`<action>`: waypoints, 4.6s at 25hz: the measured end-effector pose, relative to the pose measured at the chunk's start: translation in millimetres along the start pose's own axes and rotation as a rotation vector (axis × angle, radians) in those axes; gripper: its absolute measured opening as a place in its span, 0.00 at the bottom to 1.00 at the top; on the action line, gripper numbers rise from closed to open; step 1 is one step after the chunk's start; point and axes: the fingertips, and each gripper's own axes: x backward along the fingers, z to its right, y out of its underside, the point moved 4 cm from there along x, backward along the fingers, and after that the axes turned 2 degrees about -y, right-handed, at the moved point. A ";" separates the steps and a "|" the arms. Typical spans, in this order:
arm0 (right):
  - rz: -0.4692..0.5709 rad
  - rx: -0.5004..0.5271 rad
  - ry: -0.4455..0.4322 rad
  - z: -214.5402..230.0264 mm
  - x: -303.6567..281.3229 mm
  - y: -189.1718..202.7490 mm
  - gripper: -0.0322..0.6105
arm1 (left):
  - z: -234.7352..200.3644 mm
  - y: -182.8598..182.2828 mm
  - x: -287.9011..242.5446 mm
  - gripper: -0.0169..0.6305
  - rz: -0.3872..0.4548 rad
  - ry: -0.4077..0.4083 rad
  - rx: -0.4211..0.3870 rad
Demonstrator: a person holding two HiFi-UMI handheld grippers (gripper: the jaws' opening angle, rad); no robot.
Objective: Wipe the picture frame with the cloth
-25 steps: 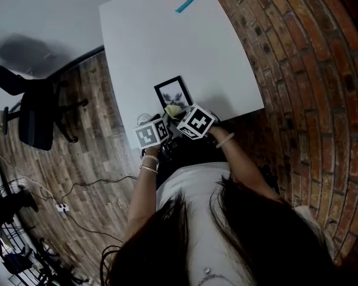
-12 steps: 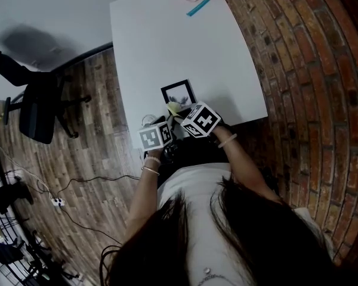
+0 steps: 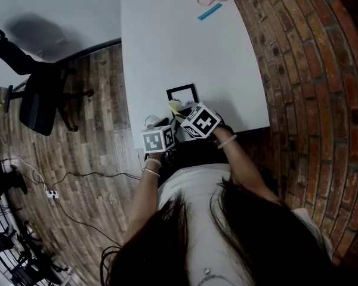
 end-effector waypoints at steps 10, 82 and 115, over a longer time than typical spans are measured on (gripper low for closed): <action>-0.043 0.032 0.005 8.6 -10.9 -6.5 0.11 | 0.3 -0.7 -0.1 0.24 0.000 0.012 0.001; 0.238 -0.172 0.343 95.5 -6.5 -87.3 0.11 | -4.2 -1.4 2.6 0.23 -0.026 0.043 -0.017; 0.707 -0.207 0.574 3.5 135.4 -77.6 0.11 | -10.7 -70.8 125.0 0.06 0.380 -0.090 -0.334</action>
